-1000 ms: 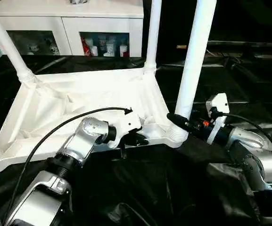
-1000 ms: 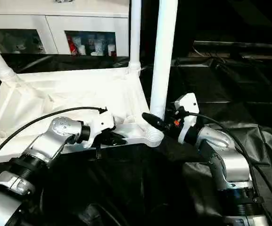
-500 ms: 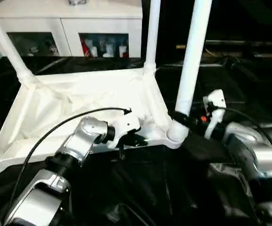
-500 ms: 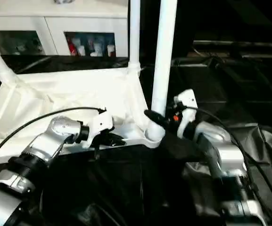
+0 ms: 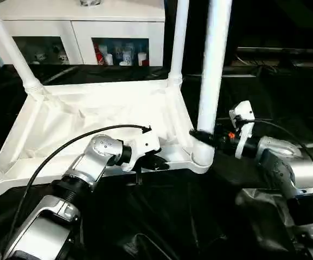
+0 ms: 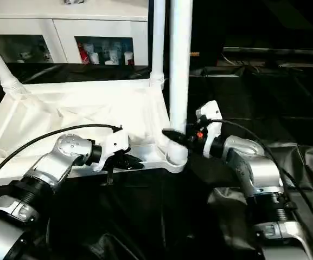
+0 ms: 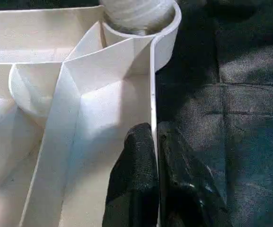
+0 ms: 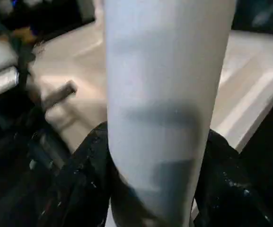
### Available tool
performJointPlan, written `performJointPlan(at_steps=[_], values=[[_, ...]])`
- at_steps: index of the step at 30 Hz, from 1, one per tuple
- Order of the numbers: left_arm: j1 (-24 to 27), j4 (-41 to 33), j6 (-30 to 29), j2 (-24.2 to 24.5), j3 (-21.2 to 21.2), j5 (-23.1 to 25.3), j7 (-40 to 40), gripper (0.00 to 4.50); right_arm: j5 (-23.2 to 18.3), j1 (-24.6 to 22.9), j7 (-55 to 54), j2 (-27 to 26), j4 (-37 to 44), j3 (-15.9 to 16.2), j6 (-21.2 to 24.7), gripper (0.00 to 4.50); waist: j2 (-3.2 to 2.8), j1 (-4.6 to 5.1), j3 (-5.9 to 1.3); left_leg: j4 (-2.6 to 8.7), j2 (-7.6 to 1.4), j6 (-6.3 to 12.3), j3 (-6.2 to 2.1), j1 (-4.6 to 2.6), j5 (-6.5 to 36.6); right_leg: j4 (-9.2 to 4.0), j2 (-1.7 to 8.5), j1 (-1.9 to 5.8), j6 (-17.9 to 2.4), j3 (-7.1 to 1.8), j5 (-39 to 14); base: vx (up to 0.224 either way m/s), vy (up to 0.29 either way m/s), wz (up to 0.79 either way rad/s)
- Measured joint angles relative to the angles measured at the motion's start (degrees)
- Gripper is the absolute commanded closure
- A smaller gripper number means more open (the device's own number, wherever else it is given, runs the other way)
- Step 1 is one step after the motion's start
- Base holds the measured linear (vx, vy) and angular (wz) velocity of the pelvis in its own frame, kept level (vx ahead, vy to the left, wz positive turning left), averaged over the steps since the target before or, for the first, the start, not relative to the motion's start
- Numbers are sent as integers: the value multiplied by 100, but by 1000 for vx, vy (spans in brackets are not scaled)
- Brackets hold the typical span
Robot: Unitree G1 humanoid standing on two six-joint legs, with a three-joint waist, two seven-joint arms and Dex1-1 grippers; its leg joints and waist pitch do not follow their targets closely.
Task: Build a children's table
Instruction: Insert table leg to table base
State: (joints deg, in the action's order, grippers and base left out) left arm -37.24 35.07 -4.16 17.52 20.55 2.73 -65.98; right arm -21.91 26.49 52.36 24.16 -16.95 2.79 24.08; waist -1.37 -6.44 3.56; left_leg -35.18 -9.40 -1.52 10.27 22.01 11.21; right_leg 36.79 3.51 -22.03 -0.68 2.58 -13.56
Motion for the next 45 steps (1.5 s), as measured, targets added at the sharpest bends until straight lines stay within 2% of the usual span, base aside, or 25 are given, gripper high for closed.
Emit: performJointPlan(at_steps=[12, 16, 18, 28, 32, 37, 41, 45], values=[[0, 5, 49, 8, 4, 17, -19, 450, 29, 24, 48, -56, -176, -14, -180, 264, 3, -3, -1, 0, -3, 1, 3, 0, -1, 0, 0, 0, 0, 3, 0, 0, 0, 0], [0, 11, 49, 20, 3, 17, -15, 450, -33, 29, 43, -198, -373, -177, -240, 264, 5, -3, -2, -4, -4, 1, 3, -1, -1, 2, 0, 1, -1, 3, 0, 0, 0, 0], [0, 13, 50, 25, 3, 19, -11, 450, -166, -2, 12, -315, -508, -361, -242, 264, 7, -3, -4, -7, -5, 1, 3, -1, -1, 3, 0, 2, -2, 3, 1, 0, 0, 0], [-10, 83, 89, 12, -7, 30, -8, 450, -749, -477, -197, -754, -680, -1011, -536, 264, -7, -4, -13, -9, -7, -3, 3, -3, 2, 2, 0, 6, -3, 4, 1, 0, 0, 0], [-60, 194, 132, -19, -4, 39, 3, 450, -778, -751, -236, -996, -682, -1154, -985, 264, -7, -5, -18, -8, -11, -16, 3, -8, 9, 0, -1, 11, -3, 9, 2, 0, 0, 0], [-75, 263, 170, -41, -4, 44, 36, 450, -772, -935, -317, -1138, -674, -1181, -1408, 264, -26, -2, -29, -8, -11, -27, 3, -13, 16, -3, -1, 17, -7, 9, 4, 0, 0, 0], [-108, 360, 238, -62, -3, 45, 38, 450, -579, -1178, -368, -1178, -494, -1071, -1985, 264, -40, -2, -38, -8, -12, -28, 2, -13, 17, -8, -1, 21, -7, 10, 4, 0, 0, 0], [-157, 463, 278, -76, -4, 49, 58, 450, -270, -1369, -508, -1173, -278, -917, -2338, 264, -41, 2, -38, -7, -12, -29, 2, -13, 17, -10, -1, 21, -15, 10, 13, 0, 0, 0]])
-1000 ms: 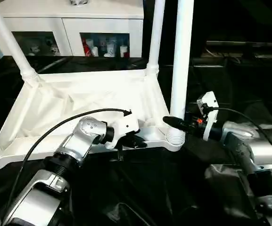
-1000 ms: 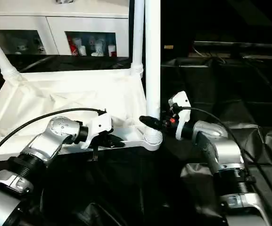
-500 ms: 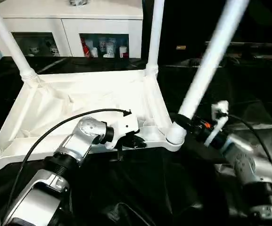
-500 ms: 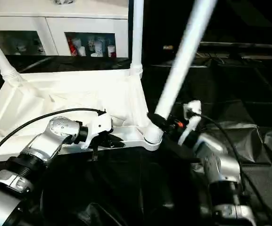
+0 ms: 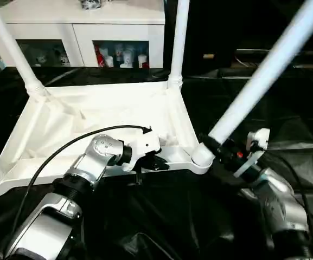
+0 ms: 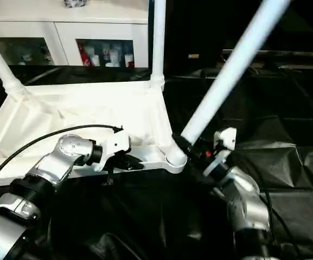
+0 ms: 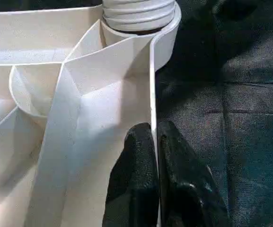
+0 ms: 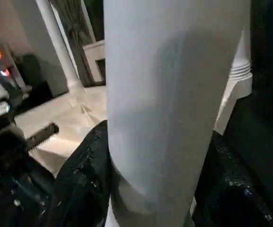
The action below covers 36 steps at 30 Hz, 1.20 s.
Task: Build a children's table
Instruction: Insert table leg to table base
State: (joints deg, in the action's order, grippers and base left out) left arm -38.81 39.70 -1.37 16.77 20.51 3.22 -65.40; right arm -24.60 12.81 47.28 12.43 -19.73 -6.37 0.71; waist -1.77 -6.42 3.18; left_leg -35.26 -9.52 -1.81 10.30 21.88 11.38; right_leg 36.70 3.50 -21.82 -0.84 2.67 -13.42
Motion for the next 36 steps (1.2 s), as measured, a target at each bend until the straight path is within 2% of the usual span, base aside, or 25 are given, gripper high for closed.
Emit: performJointPlan(at_steps=[9, 16, 23, 28, 36], values=[[0, 4, 20, -22, 0, 7, 7, 450, 168, 33, -43, 113, 19, 203, -217, 264, 0, 4, 0, 11, 1, 1, 0, 4, 0, -20, 0, 1, -1, 0, 4, 0, 0, 0], [1, 15, 49, 96, -5, 7, -51, 450, 294, 555, 429, 417, -470, 486, -123, 264, 1, 105, 0, 42, 3, 2, 7, 2, -1, -57, -1, 4, -14, 0, 38, 0, 0, 0], [1, 15, 60, 134, -10, -3, -111, 450, 309, 809, 920, 689, -758, 668, -105, 264, 2, 126, -1, 50, 2, 5, 10, 1, -3, -64, -1, 2, -14, 0, 38, 0, 0, 0], [4, 14, 71, 169, -10, -7, -193, 450, 719, 1025, 1276, 861, -755, 948, -226, 264, 29, 127, -13, 72, -1, 4, 11, -7, -3, -70, -5, 2, -14, 6, 37, 0, 0, 0], [9, 0, 108, 200, -9, -16, -274, 450, 734, 1182, 1400, 867, -836, 976, -172, 264, 33, 132, -12, 79, -2, 4, 16, -5, -3, -87, -5, 2, -14, 5, 38, 0, 0, 0]])
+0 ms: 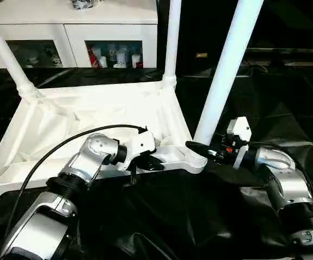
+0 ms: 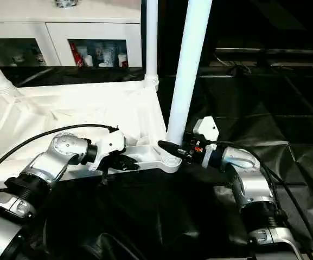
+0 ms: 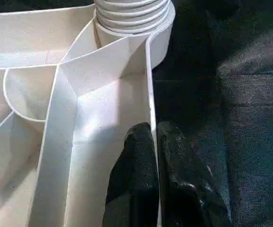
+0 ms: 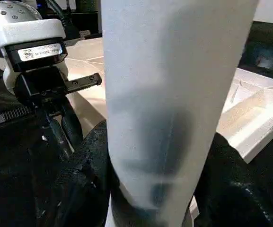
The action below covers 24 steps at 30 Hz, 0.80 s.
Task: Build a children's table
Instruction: Insert table leg to table base, then rotate leg to tighten
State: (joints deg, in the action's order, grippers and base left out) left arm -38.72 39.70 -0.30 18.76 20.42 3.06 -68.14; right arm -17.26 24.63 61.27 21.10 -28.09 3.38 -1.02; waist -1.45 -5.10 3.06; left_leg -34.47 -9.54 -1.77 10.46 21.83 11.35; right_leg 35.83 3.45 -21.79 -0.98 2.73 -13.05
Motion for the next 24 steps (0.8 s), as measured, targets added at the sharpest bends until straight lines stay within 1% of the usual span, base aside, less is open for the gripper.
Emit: performJointPlan(at_steps=[6, 10, 16, 18, 20, 24], values=[[0, 0, 18, 16, -4, -1, -31, 450, 6, 73, 123, 0, -121, -1, 20, 264, 2, 3, 2, 6, 0, -1, 0, -1, 0, -2, 0, -1, 0, 0, 0, 0, 0, 0], [60, -30, 20, 84, -46, -131, -235, 450, -26, 110, 404, -6, -196, 0, 20, 264, 0, 6, 3, 19, -2, -1, 1, 0, 0, -16, -4, -3, 0, 1, -1, 0, 0, 0], [80, -55, 20, 198, -69, -166, -303, 450, -32, 369, 571, -44, -583, 74, -88, 264, 7, 58, 5, 22, -5, -1, 4, -2, 1, -29, -7, -2, -2, -1, 1, 0, 0, 0], [81, -55, 20, 213, -92, -157, -301, 450, -32, 434, 571, -63, -678, 97, -111, 264, 29, 78, 17, 24, -7, -2, 5, -9, 1, -30, -7, -2, -9, 0, 5, 0, 0, 0], [83, -55, 20, 219, -101, -157, -301, 450, -32, 439, 598, -68, -715, 96, -160, 264, 49, 73, 27, 30, -8, -3, 5, -17, 2, -33, -7, 0, -10, 1, 5, 0, 0, 0], [113, -74, 20, 220, -98, -166, -304, 450, -31, 437, 691, -61, -765, 96, -219, 264, 60, 67, 25, 65, -8, -3, 27, -52, 2, -73, -6, 28, -15, -4, 8, 0, 0, 0]])
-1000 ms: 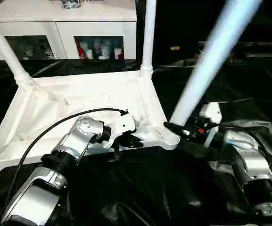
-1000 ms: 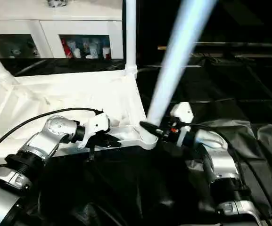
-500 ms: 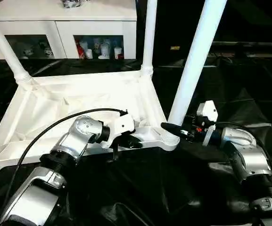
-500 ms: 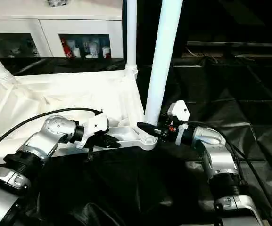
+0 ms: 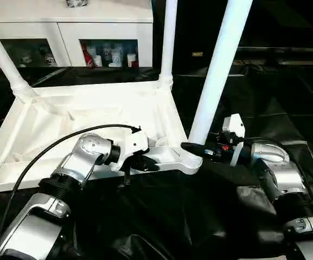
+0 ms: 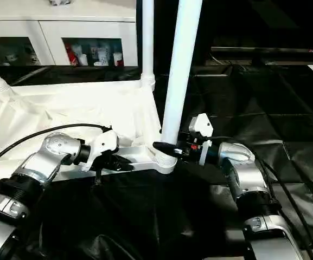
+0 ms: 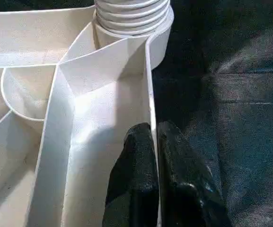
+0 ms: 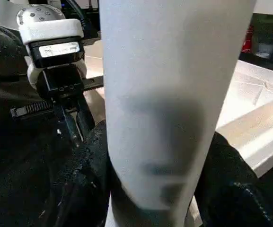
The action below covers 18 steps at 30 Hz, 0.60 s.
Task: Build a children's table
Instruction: Rotate leg to tighten
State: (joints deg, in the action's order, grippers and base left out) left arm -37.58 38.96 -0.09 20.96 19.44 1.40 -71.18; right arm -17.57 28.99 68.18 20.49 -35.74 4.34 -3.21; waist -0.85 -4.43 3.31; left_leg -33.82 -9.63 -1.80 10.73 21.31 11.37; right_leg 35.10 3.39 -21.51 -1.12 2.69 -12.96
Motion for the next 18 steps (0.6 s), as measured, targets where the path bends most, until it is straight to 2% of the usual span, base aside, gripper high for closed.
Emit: performJointPlan(at_steps=[3, 18], values=[[25, -24, 1, 6, 0, -5, -25, 450, 0, -1, 68, 4, -19, 1, -11, 264, 10, -9, 2, 22, -1, 0, 24, -27, 0, -15, 1, 17, 0, -10, 0, 0, 0, 0], [98, -166, -50, -16, -46, -53, -65, 450, -8, -78, 183, 40, 86, -11, -130, 264, 34, -61, 27, 97, -15, -1, 72, -46, 0, -49, 1, 10, 8, -12, -6, 0, 0, 0]])
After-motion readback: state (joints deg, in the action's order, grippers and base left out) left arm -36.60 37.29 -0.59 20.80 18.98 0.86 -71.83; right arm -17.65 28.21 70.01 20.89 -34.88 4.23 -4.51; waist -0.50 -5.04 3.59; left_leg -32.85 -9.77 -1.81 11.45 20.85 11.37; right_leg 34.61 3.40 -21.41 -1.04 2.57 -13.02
